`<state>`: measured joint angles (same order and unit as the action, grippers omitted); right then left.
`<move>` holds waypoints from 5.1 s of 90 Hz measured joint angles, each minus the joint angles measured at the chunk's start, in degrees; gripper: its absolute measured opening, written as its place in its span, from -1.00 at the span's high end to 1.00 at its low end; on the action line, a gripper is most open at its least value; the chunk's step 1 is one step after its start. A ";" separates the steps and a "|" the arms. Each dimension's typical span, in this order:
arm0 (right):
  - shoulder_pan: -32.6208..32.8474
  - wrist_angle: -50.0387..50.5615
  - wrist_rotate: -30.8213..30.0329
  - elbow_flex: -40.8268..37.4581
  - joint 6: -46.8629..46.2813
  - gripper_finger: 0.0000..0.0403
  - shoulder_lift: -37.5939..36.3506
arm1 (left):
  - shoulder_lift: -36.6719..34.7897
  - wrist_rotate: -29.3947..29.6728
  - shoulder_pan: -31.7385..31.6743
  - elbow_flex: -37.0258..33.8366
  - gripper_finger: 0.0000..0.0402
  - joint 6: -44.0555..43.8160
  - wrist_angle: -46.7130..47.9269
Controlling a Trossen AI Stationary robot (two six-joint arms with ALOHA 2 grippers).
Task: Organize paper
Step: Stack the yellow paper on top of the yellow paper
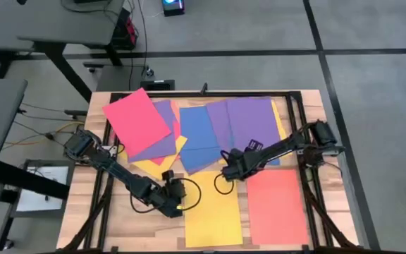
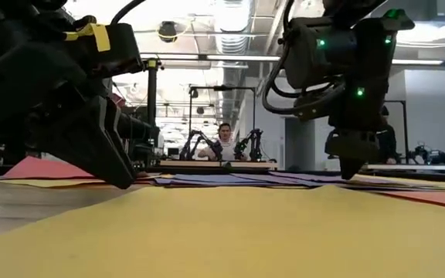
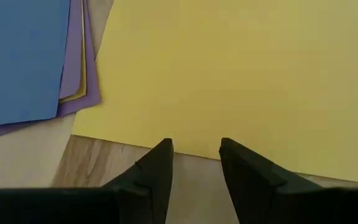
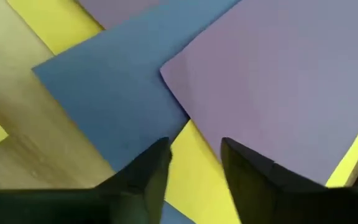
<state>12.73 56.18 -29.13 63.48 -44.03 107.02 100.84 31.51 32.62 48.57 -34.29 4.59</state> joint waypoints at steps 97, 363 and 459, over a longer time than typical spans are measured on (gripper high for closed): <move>21.71 4.15 -11.23 -6.10 -20.35 0.57 -3.57 | 0.00 -2.81 0.58 -0.01 0.41 1.29 -0.60; 12.97 8.40 7.03 16.53 13.82 1.00 -3.52 | -0.02 -11.65 -4.54 10.29 0.41 6.49 5.19; 14.24 -23.06 26.66 22.53 15.96 1.00 1.68 | -10.21 -5.11 -4.76 20.38 0.41 8.41 33.85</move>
<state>26.97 33.13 -2.47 86.02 -28.07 108.70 90.63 26.39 27.86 68.95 -25.88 38.44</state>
